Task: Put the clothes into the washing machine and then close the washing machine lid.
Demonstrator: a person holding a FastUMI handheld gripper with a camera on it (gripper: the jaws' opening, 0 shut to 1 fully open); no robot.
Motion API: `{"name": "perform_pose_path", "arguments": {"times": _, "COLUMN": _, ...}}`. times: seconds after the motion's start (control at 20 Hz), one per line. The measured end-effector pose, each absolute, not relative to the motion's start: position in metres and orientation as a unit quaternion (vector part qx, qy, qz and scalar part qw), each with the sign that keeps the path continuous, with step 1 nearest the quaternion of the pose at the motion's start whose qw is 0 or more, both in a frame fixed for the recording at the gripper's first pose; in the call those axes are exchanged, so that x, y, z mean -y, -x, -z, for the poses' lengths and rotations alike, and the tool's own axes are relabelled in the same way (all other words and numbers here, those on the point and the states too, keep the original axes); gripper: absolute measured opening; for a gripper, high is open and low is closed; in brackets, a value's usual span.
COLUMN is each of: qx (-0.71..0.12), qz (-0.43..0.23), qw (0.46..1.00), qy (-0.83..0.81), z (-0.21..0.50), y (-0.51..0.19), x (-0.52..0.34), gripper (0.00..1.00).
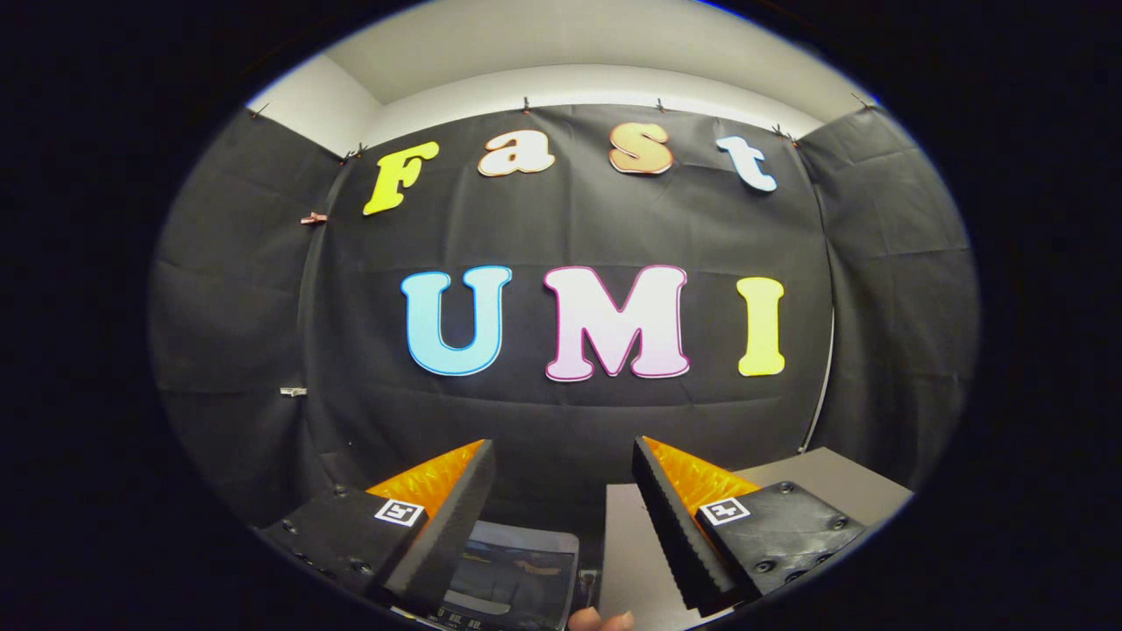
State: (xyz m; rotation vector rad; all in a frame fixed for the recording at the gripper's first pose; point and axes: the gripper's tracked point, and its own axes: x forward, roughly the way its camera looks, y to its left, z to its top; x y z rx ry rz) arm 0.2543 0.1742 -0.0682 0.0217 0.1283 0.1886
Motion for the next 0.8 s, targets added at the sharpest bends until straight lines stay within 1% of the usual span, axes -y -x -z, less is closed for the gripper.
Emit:
{"name": "perform_pose_path", "arguments": {"times": 0.2, "qx": -0.070, "qz": -0.084, "qw": 0.994, "qy": -0.011, "z": 0.069, "y": -0.250, "x": -0.131, "gripper": 0.98}}
{"name": "perform_pose_path", "arguments": {"times": 0.4, "qx": -0.058, "qz": -0.073, "qw": 0.996, "qy": -0.003, "z": 0.062, "y": -0.238, "x": -0.099, "gripper": 0.98}}
{"name": "perform_pose_path", "arguments": {"times": 0.6, "qx": -0.052, "qz": -0.067, "qw": 0.996, "qy": -0.025, "z": 0.057, "y": -0.218, "x": -0.086, "gripper": 0.98}}
{"name": "perform_pose_path", "arguments": {"times": 0.8, "qx": -0.047, "qz": -0.077, "qw": 0.996, "qy": -0.018, "z": 0.058, "y": -0.196, "x": -0.086, "gripper": 0.98}}
